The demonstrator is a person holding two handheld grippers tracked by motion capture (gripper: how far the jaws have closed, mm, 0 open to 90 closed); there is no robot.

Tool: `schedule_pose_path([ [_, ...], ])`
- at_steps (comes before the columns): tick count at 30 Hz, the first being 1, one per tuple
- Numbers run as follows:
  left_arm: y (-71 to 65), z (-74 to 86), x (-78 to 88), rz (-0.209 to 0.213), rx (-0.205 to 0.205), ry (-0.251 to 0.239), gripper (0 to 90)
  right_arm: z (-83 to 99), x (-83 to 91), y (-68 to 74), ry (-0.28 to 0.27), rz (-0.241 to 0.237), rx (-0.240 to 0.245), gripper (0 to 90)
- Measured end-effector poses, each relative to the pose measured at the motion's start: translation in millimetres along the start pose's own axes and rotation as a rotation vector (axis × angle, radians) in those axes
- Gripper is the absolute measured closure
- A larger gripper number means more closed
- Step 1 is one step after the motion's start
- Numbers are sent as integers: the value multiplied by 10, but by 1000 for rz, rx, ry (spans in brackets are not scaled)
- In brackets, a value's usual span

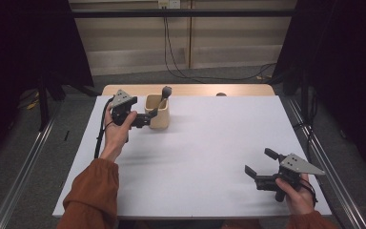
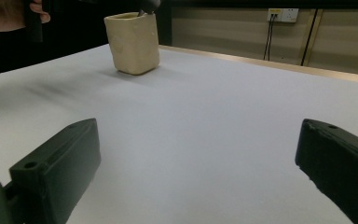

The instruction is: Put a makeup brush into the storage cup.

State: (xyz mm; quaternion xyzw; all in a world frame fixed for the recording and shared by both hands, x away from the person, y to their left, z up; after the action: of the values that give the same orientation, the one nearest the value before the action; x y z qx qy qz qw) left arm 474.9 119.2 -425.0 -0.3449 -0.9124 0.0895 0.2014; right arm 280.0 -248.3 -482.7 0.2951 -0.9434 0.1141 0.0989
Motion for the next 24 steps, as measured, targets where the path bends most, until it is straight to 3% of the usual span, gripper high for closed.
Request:
schedule_pose_path([
  [9, 5, -25, 212, -17, 18, -15, 21, -6, -1, 11, 3, 3, 1, 0],
  [21, 14, 174, 454, -13, 11, -2, 21, -10, -7, 9, 2, 3, 5, 0],
  [24, 39, 232, 505, -39, -5, 5, 19, -13, -11, 11, 0, 3, 4, 0],
])
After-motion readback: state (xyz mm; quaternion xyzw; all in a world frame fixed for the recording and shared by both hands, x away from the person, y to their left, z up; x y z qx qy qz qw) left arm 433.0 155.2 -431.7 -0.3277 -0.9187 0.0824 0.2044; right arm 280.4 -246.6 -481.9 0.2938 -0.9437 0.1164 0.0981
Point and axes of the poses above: each handheld gripper's, and its own axes: x roughly backward along the jaws, z roughly out of its underside, y roughly to its left, the point moved 8 cm from there along -x, roughly forward along the jaws, and after that the axes turned 14 degrees about x, right-handed, at the moved point
